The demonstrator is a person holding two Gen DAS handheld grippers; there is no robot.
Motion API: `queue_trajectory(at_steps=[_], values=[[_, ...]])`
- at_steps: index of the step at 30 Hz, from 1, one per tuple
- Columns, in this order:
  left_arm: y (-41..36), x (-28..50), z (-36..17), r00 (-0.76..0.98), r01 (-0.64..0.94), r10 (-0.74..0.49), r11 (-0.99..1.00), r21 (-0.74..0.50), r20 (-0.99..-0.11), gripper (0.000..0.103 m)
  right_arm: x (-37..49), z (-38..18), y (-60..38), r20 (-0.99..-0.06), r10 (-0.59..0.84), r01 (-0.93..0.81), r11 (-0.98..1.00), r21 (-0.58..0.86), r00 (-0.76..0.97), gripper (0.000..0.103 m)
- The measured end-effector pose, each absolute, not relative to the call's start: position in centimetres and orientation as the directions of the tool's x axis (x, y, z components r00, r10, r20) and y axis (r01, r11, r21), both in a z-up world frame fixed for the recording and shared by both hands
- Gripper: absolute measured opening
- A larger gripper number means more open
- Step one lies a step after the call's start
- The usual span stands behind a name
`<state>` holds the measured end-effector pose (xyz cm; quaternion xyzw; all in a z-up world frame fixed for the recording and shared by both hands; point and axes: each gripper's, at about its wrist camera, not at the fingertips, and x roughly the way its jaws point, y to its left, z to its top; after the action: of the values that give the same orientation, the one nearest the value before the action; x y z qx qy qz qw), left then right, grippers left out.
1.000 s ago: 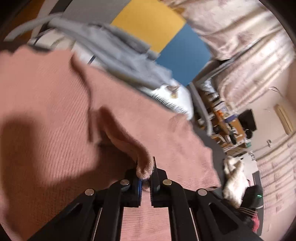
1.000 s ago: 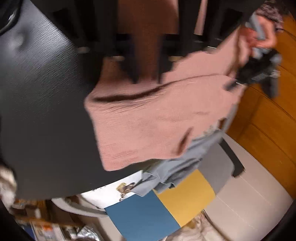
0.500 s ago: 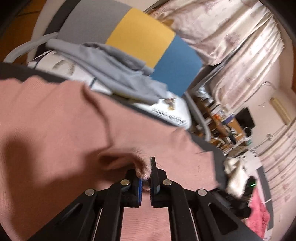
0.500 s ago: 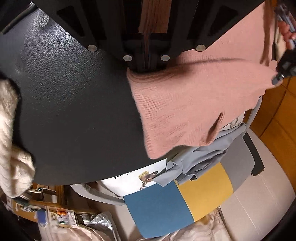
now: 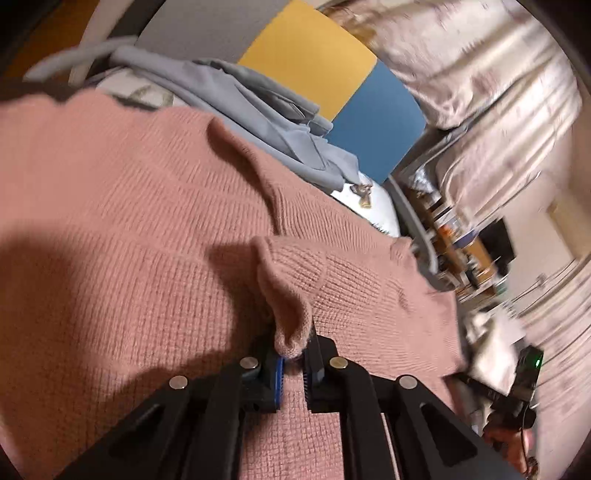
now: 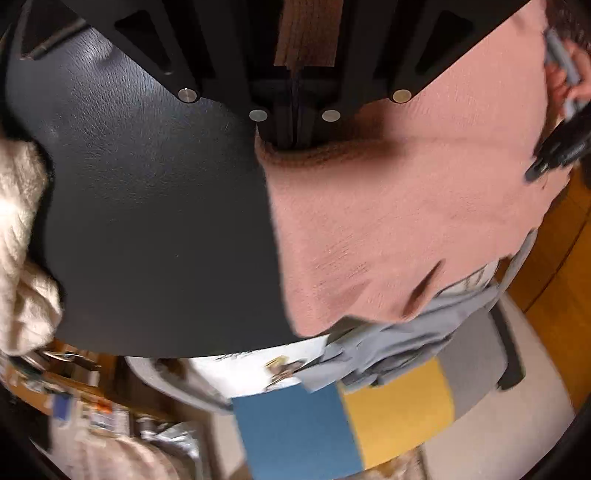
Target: Fold clothes
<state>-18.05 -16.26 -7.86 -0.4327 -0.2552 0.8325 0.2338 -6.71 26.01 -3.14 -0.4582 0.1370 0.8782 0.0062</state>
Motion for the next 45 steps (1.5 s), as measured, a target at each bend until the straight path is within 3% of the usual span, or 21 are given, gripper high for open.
queue_trajectory(at_steps=[7,12,16,21,25,27,30,33,36,42,45], values=[[-15.7,-18.0,-7.8,-0.525,-0.177,0.597,-0.774,-0.609,-0.607,0.008,-7.9,1.4,23.8,-0.704,-0.156,0.014,-0.979,0.204,-0.693,0.001],[-15.4,-17.9,-7.6,-0.530,-0.179,0.578,-0.792,-0.584,-0.621,0.008,-15.0,-1.2,21.9,-0.760,-0.058,0.031,-0.998,0.050,-0.647,0.001],[-15.5,-17.8,-7.8,-0.533,-0.182,0.578,-0.791,-0.584,-0.618,0.008,-17.4,-3.0,25.2,-0.787,0.065,-0.112,-0.994,0.005,-0.613,0.000],[-15.3,-17.5,-7.7,-0.533,-0.176,0.581,-0.787,-0.591,-0.615,0.008,-16.8,-3.3,27.9,-0.770,0.041,-0.209,-0.970,0.122,-0.637,0.000],[-15.7,-17.5,-7.7,-0.529,-0.173,0.595,-0.773,-0.610,-0.605,0.008,-14.0,-0.6,25.3,-0.720,-0.081,-0.117,-0.968,0.222,-0.689,0.004],[-16.1,-17.5,-7.5,-0.529,-0.160,0.596,-0.770,-0.618,-0.604,0.008,-13.0,-0.8,23.6,-0.739,-0.111,-0.074,-0.974,0.213,-0.664,0.004],[-16.3,-15.4,-4.6,-0.658,-0.140,0.478,-0.837,-0.529,-0.582,0.008,-12.3,-3.2,22.8,-0.793,-0.054,-0.109,-0.983,0.150,-0.606,0.004],[-13.3,-13.4,-1.2,-0.710,-0.237,0.517,-0.815,-0.529,-0.478,0.009,-11.6,-4.6,24.0,-0.765,-0.084,-0.139,-0.965,0.222,-0.639,0.003],[-6.9,-13.7,0.2,-0.635,-0.359,0.604,-0.782,-0.509,-0.481,0.011,-11.5,-4.8,24.2,-0.755,-0.075,-0.154,-0.961,0.228,-0.651,0.002],[5.5,-16.6,-2.7,-0.457,-0.441,0.698,-0.716,-0.541,-0.551,0.012,-11.0,-4.8,24.5,-0.740,-0.096,-0.159,-0.950,0.267,-0.666,0.001],[7.4,-17.9,-5.6,-0.427,-0.396,0.656,-0.755,-0.523,-0.623,0.012,-11.2,-5.1,24.6,-0.741,-0.096,-0.161,-0.950,0.268,-0.665,0.000]])
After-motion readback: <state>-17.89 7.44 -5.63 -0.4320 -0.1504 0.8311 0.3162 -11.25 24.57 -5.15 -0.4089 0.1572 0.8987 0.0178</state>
